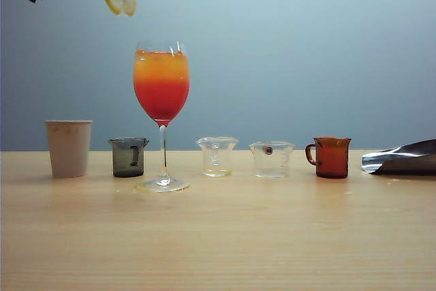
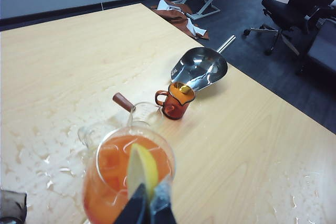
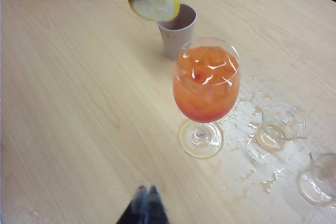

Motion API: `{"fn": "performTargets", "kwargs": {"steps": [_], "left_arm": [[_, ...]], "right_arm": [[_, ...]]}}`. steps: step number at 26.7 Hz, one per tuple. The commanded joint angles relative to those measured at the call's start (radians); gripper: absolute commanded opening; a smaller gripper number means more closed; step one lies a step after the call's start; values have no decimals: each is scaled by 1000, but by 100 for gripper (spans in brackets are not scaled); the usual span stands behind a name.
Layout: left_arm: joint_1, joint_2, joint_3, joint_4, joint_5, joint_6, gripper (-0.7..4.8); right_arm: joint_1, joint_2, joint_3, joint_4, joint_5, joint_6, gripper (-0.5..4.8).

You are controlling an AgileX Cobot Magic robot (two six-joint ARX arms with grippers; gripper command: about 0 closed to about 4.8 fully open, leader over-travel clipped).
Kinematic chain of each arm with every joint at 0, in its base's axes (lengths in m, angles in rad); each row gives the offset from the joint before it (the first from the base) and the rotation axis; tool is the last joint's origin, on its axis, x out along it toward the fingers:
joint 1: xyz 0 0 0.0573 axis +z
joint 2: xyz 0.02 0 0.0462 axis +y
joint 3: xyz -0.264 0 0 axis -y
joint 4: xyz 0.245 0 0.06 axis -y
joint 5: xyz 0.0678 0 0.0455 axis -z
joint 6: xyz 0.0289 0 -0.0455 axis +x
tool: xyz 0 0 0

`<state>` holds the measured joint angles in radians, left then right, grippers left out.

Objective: Pick up the lemon slice from the paper cup on the left and carefully insert it into the rim of the goblet.

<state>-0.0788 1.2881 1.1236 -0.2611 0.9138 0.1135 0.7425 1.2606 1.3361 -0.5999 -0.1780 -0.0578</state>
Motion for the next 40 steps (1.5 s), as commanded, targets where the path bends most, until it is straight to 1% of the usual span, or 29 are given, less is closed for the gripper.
{"fn": "performTargets", "kwargs": {"steps": [1,2,9,12,15,17,23,25,28,33,40], "left_arm": [[-5,-4,14,-29,-35,24,-6],[-17,-4,15,-40,-44,36,-6],[-75,15,15,-48,-47,37,-6],[-76,28,15,-48,-47,36,-6],[-80,32,15,-51,-75,38,-6],[-80,36,15,-59,-85,62,-6],[-80,40,15,-76,-92,74,-6],[-81,40,15,-82,-109,75,-6],[-81,40,15,-82,-110,99,-6],[-81,40,15,-81,-125,100,-6],[-83,42,15,-8,-117,88,-6]], "right_arm": [[1,-1,3,22,-8,-2,-4],[1,-1,3,21,-8,-2,-4],[1,-1,3,29,-8,-2,-4],[1,-1,2,28,-8,-2,-4],[1,-1,2,28,-8,-3,-4],[0,-1,2,29,-8,-3,-4],[0,-1,2,29,-8,-3,-4],[0,-1,2,30,-8,-4,-4],[0,0,2,34,-8,-7,-4],[0,4,2,37,-8,-6,-4],[0,6,2,37,-8,-7,-4]]}}
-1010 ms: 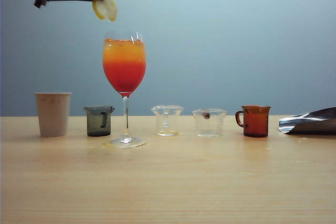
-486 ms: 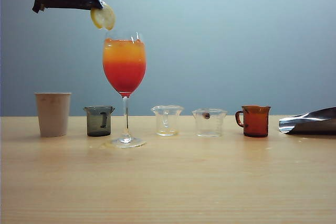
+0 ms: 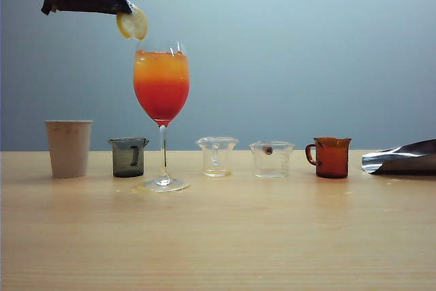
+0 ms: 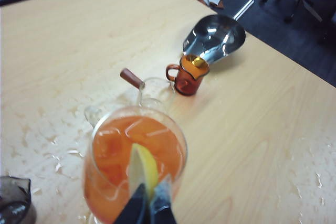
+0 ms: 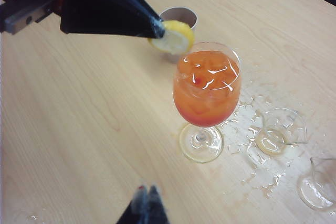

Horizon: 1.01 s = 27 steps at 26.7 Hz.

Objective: Pick up the lemon slice from the paper cup on the left and carefully insert it into the rim of the goblet.

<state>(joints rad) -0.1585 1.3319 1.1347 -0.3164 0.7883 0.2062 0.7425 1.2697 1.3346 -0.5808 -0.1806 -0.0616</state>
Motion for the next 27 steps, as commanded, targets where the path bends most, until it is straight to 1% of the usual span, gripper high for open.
{"fn": "performTargets", "kwargs": {"steps": [1,11,17,21,27], "left_arm": [[-7,-2,4,57,9,-5,-6],[-15,34,4,63,19,-35,-6],[-15,32,6,63,20,-36,-6],[-15,31,11,49,24,-57,-6],[-15,28,11,14,22,-43,-6]], "right_arm": [[0,-3,3,18,-5,-3,-4],[0,-3,3,17,-5,-9,-4],[0,-3,3,17,-5,-18,-4],[0,-3,4,18,-5,-18,-4],[0,-3,4,17,-4,-18,-4]]}}
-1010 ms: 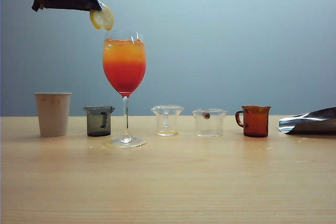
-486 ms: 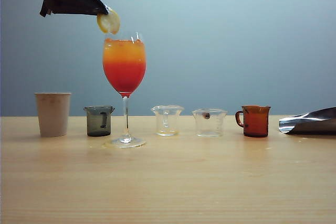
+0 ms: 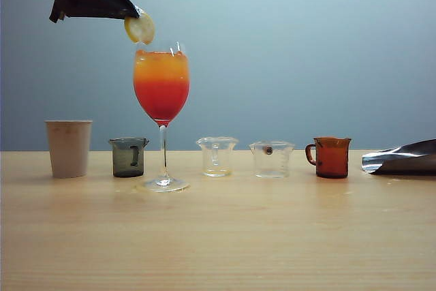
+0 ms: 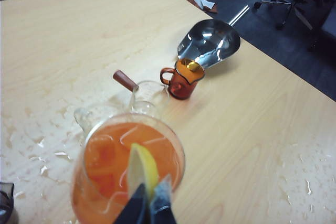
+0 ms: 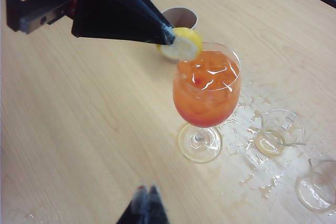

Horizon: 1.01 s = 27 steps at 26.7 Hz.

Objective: Pick up the lemon slice from the paper cup on the left and carefully insert it into the rim of the goblet.

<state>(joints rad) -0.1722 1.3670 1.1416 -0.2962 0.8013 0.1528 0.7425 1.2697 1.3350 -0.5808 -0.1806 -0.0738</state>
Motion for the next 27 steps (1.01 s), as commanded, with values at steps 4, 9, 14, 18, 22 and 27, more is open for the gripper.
{"fn": "performTargets", "kwargs": {"steps": [4,9,14,18,22,27], "left_arm": [[-1,-8,4,-30,3,35,-6],[-1,-8,4,-57,-20,58,-6],[-1,-8,4,-55,-21,84,-6],[-1,-7,4,-53,-43,84,-6],[-2,-7,4,-16,-49,82,-6],[-18,-1,4,15,-50,82,-6]], "right_arm": [[0,-3,3,17,-4,-5,-4],[0,-3,3,17,-5,-5,-4],[0,-3,3,17,-4,-5,-4],[0,-3,3,18,-5,-5,-4],[1,-3,3,19,-5,-5,-4],[1,-3,3,21,-5,-5,-4]]}}
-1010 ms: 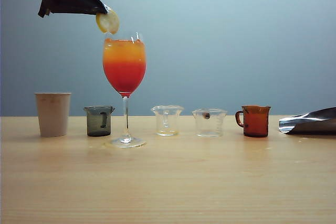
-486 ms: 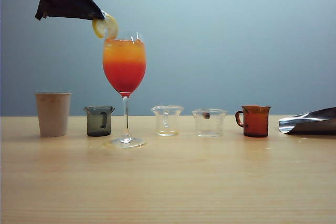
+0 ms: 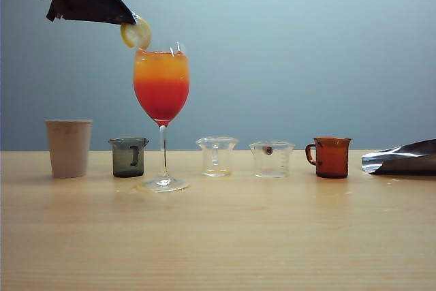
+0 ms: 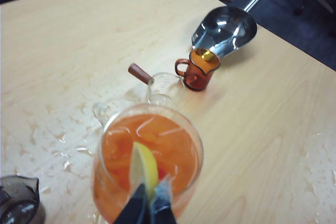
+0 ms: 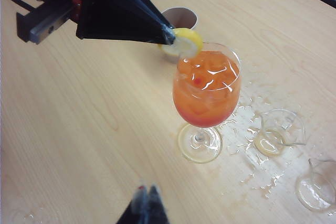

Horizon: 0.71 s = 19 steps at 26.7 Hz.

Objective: Pick up the lemon slice from the paper cup on the left and carefully insert it into the rim of the goblet.

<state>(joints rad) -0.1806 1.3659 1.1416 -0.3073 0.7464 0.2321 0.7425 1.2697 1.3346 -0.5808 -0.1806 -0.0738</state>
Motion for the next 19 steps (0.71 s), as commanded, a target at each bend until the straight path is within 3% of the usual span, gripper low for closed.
{"fn": "performTargets", "kwargs": {"steps": [1,19], "left_arm": [[-17,8,4,29,5,3,-6],[-27,-16,4,21,-10,-14,-6]], "right_arm": [[1,-3,3,21,-5,-5,-4],[1,-3,3,25,-5,-6,-4]]}}
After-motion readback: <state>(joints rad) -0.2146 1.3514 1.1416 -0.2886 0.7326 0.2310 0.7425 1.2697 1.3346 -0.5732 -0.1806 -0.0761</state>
